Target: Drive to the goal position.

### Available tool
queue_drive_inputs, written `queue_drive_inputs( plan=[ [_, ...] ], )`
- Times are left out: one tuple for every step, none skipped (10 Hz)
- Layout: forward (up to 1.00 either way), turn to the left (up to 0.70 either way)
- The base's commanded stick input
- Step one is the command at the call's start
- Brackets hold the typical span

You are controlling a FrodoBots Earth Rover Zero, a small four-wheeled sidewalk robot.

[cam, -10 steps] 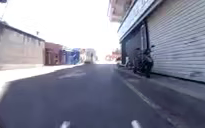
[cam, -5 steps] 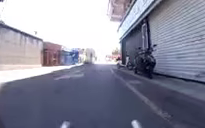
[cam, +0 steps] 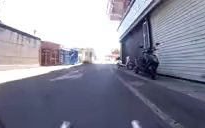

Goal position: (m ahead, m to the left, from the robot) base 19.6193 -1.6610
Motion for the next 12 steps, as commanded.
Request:
queue_drive_inputs(
  plan=[
    [0.00,0.00],
    [0.00,0.00],
    [0.00,0.00],
    [0.00,0.00],
    [0.00,0.00],
    [0.00,0.00],
    [0.00,0.00],
    [0.00,0.00],
    [0.28,0.00],
    [0.45,0.00],
    [0.45,0.00],
    [0.45,0.00]
  ],
)
